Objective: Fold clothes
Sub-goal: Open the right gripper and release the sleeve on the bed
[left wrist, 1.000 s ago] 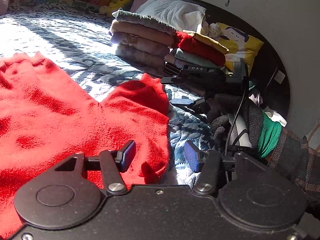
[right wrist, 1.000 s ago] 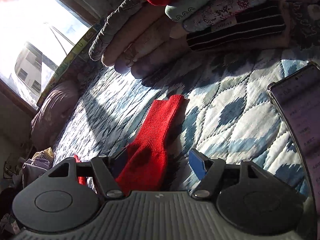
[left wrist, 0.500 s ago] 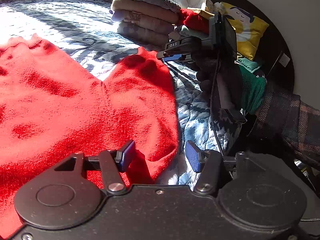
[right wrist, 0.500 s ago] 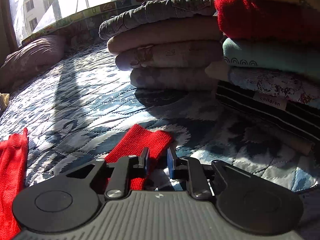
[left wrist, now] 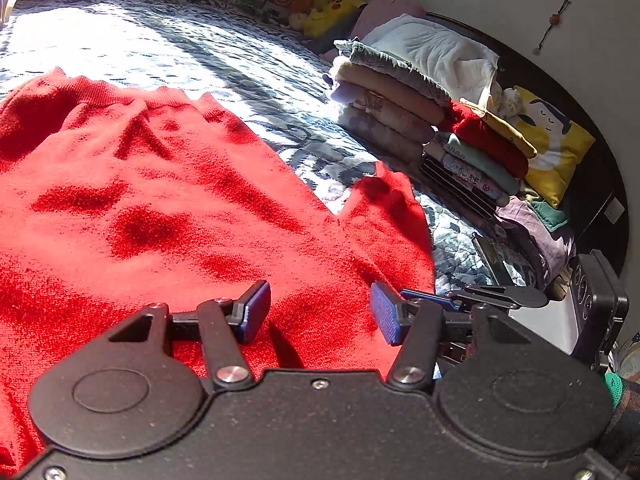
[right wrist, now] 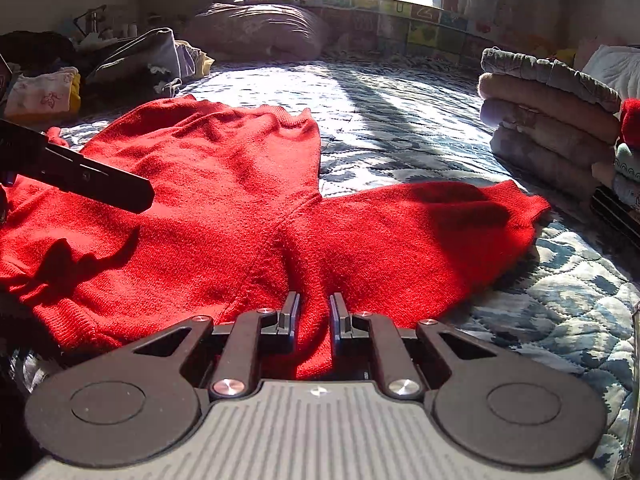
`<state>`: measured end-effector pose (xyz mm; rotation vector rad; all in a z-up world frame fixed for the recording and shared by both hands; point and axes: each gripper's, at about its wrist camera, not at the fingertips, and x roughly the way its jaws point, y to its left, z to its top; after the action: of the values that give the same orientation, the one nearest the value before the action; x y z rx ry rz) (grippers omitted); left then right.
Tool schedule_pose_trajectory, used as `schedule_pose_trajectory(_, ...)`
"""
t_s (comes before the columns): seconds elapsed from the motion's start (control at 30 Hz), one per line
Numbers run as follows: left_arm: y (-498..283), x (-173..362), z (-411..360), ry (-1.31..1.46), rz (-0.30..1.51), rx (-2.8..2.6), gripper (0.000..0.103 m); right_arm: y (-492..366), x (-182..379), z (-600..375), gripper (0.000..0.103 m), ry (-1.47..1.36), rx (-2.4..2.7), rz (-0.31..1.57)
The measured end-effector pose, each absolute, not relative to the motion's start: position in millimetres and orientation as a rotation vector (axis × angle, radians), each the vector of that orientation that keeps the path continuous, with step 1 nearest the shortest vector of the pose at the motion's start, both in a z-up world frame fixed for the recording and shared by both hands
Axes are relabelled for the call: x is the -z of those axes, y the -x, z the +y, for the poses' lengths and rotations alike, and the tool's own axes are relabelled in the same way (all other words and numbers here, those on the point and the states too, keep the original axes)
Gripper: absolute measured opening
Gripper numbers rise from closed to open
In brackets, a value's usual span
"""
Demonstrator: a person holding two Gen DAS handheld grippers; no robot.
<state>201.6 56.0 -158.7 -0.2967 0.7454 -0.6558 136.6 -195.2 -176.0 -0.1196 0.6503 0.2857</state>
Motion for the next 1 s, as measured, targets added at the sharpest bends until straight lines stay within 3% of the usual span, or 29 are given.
schedule_pose_trajectory(0.1,-189.5,155.4,79.6,0.304,0.724,0.631,0.054,-112.4,157.1,-193.2,0.018,0.097,-0.332,0.528)
schedule_pose_trajectory(0.27,-164.5,154.5,117.8,0.284,0.687,0.560,0.054,-119.0,179.6,-187.6,0.017,0.113,-0.248,0.655)
schedule_pose_trajectory(0.37,-148.0,154.4,137.2,0.245,0.669,0.518,0.054,-101.0,168.1,-172.7,0.019,0.111,-0.282,0.543)
schedule_pose_trajectory(0.43,-140.6,158.7,138.4,0.174,0.697,0.509,0.056,-92.4,163.0,-152.7,0.023,0.135,-0.376,0.489)
schedule_pose_trajectory(0.47,-137.5,162.9,136.2,0.119,0.725,0.504,0.061,-93.6,167.2,-141.6,0.034,0.170,-0.414,0.517)
schedule_pose_trajectory(0.5,-133.5,169.4,130.5,0.018,0.756,0.488,0.062,-96.9,176.9,-129.3,0.038,0.239,-0.439,0.586)
schedule_pose_trajectory(0.6,-118.1,171.7,119.9,-0.172,0.726,0.504,0.062,-83.0,186.6,-107.9,0.033,0.438,-0.429,0.577)
schedule_pose_trajectory(0.7,-125.3,163.1,134.4,-0.101,0.729,0.513,0.063,-73.8,169.2,-112.9,0.032,0.418,-0.451,0.567)
schedule_pose_trajectory(0.87,-148.0,137.8,167.3,0.104,0.597,0.388,0.064,-97.8,150.8,-139.5,0.033,0.154,-0.441,0.567)
schedule_pose_trajectory(0.9,-154.0,134.4,176.7,0.183,0.565,0.366,0.067,-107.2,146.7,-142.1,0.033,0.120,-0.439,0.563)
schedule_pose_trajectory(0.93,-161.8,132.5,186.2,0.269,0.535,0.351,0.081,-117.4,142.5,-144.2,0.034,0.091,-0.434,0.553)
schedule_pose_trajectory(1.0,-180.9,130.4,200.5,0.387,0.531,0.328,0.085,-142.8,134.4,-148.5,0.034,0.030,-0.428,0.538)
